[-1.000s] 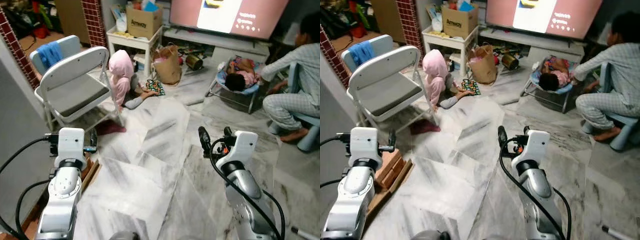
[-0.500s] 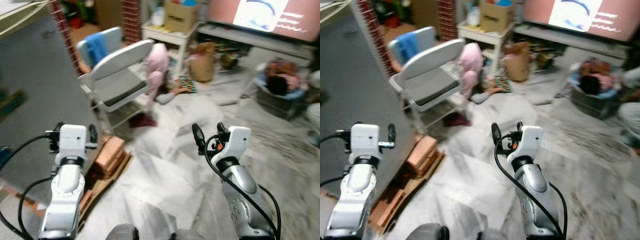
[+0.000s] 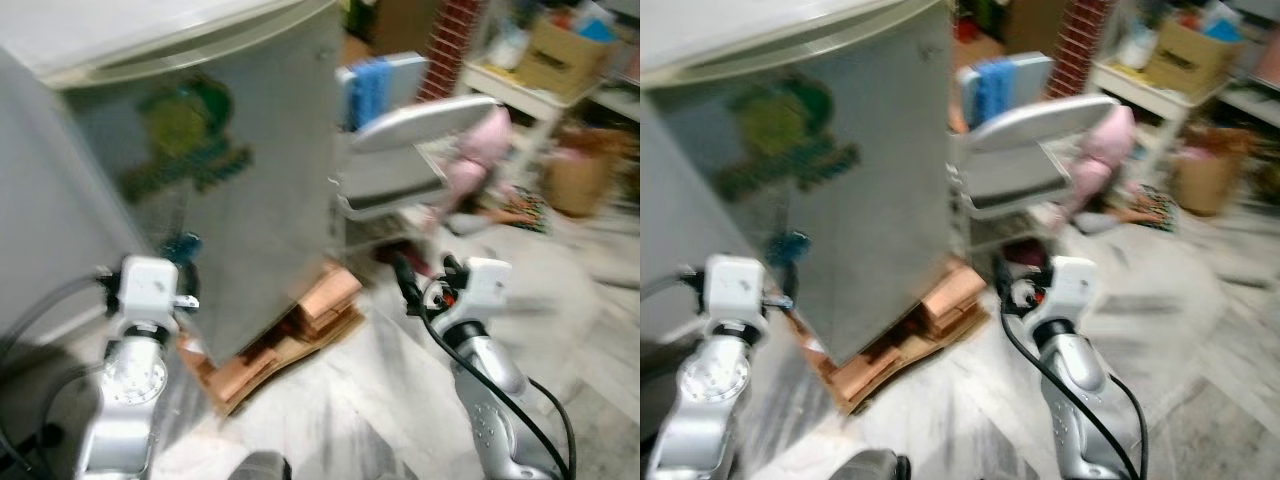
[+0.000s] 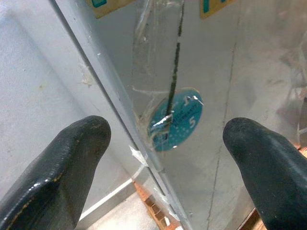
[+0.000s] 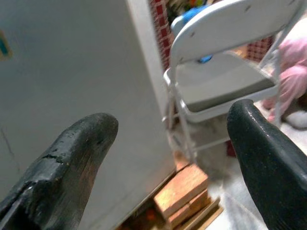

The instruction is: Restocking fridge

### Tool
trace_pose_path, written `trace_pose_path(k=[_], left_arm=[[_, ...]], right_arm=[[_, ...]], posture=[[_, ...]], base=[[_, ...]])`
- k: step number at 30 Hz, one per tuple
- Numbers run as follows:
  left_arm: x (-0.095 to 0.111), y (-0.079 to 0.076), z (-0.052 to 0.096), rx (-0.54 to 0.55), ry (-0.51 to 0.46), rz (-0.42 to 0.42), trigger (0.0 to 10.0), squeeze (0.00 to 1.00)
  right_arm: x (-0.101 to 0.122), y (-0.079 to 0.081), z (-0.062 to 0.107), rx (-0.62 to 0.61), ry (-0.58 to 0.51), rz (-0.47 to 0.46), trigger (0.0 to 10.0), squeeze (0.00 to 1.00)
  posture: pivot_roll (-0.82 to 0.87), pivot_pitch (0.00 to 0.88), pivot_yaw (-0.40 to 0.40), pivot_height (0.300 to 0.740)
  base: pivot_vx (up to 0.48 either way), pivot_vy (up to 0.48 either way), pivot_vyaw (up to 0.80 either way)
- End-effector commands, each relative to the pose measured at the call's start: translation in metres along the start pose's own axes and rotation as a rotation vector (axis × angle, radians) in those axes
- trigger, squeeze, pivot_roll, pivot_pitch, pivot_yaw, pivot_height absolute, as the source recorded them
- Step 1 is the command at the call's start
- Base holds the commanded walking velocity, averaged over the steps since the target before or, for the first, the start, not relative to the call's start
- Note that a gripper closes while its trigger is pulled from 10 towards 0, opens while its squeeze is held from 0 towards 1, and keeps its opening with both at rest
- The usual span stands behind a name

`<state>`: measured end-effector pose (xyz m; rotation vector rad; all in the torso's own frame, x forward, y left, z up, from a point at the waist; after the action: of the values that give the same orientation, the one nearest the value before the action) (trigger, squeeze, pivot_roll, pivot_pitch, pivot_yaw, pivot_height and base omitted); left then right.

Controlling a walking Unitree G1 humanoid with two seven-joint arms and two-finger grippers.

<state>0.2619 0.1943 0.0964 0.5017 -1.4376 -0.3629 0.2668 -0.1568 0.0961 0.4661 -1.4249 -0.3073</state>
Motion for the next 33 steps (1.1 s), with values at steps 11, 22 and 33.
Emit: trace_pose_path(k=[11,22,33], left_arm=[[0.024,0.015,-0.012,-0.043,-0.146,-0.035,10.0,0.00],[0.009,-0.004,0.007,-0.094,-0.057,0.044,10.0,0.00],[0.010,-0.008,0.007,-0.148,-0.055,0.050,10.0,0.00]], right_arm=[[0.006,-0.010,-0.004,-0.085,-0.049,-0.009,10.0,0.00],[0.002,-0.015,-0.004,-0.127,-0.028,-0.008,10.0,0.00],[0.010,-0.015,-0.009,-0.116,-0.051,0.004,10.0,0.00]], posture=[[0.10,0.060,-0.035,0.740],[0.11,0.069,-0.045,0.740],[0.10,0.069,-0.051,0.740]], base=[[0.000,0.000,0.44],[0.000,0.344,-0.19],[0.000,0.480,-0.41]])
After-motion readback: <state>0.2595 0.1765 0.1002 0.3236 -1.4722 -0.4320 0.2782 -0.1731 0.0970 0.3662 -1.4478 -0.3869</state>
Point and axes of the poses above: a point about 5 cm out from each wrist's last joint towards the gripper, its own z axis pointing back from the gripper into the wrist, its own x axis along the axis of the wrist's last joint, y = z × x, the point moved 1 cm from there along -z, pointing out of the wrist towards the gripper, and after that the axes turned 14 degrees about -z, right-handed, at the moved point
